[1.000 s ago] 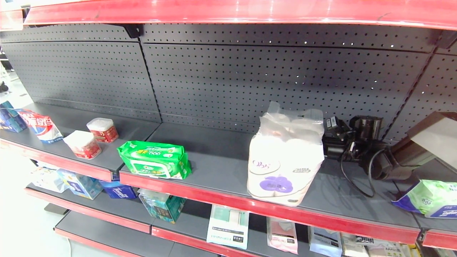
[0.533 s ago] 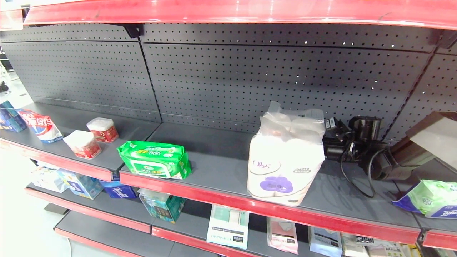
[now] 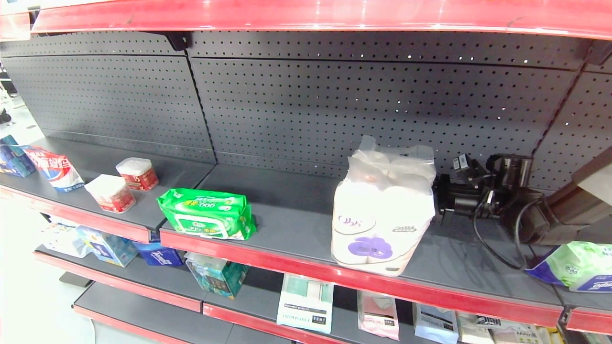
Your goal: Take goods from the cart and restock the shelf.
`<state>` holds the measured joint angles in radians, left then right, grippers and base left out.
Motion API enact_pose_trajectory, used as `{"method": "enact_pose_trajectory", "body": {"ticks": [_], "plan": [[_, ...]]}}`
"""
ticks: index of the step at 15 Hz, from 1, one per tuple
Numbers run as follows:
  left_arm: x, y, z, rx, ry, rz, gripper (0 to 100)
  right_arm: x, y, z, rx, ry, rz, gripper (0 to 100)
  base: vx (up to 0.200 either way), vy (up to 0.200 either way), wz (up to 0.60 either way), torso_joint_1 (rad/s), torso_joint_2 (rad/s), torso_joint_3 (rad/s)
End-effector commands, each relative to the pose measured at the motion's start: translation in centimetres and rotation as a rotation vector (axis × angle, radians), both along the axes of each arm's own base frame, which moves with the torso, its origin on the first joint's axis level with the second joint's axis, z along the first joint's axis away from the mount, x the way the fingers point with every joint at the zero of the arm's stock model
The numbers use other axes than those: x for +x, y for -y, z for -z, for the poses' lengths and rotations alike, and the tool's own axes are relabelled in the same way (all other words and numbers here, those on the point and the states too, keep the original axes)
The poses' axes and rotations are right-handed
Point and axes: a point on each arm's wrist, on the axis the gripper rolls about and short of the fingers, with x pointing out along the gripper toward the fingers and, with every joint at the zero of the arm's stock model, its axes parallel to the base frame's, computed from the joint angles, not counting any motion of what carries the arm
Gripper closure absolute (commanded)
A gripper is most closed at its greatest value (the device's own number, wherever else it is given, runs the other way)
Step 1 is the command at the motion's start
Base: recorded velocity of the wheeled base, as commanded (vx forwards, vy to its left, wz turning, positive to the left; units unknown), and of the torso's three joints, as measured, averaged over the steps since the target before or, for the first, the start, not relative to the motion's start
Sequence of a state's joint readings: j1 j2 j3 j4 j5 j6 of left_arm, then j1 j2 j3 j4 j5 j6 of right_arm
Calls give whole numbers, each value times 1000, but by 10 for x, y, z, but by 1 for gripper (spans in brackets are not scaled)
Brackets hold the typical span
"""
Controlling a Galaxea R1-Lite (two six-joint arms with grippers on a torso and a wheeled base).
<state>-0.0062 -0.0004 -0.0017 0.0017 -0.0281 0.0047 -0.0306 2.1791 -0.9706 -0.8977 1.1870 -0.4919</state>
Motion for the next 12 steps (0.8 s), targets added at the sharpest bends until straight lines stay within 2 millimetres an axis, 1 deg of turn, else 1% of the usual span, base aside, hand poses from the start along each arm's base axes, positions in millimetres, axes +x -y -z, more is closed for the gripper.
{"method": "enact_pose_trajectory", "body": {"ticks": [1,4,7,8,11,12], "plan": [[0,0,0,0,0,-1,0,-11,7,-12,-1,15,20,0,0,0,0,0,0,0],[0,0,0,0,0,-1,0,-28,17,-12,0,-14,50,0,0,0,0,0,0,0],[0,0,0,0,0,-1,0,-37,25,-17,0,-14,75,0,0,0,0,0,0,0],[0,0,0,0,0,-1,0,-43,30,-18,1,-20,90,0,0,0,0,0,0,0],[0,0,0,0,0,-1,0,-54,33,-16,1,-43,106,0,0,0,0,0,0,0],[0,0,0,0,0,1,0,-60,38,-13,2,-65,129,0,0,0,0,0,0,0]]}}
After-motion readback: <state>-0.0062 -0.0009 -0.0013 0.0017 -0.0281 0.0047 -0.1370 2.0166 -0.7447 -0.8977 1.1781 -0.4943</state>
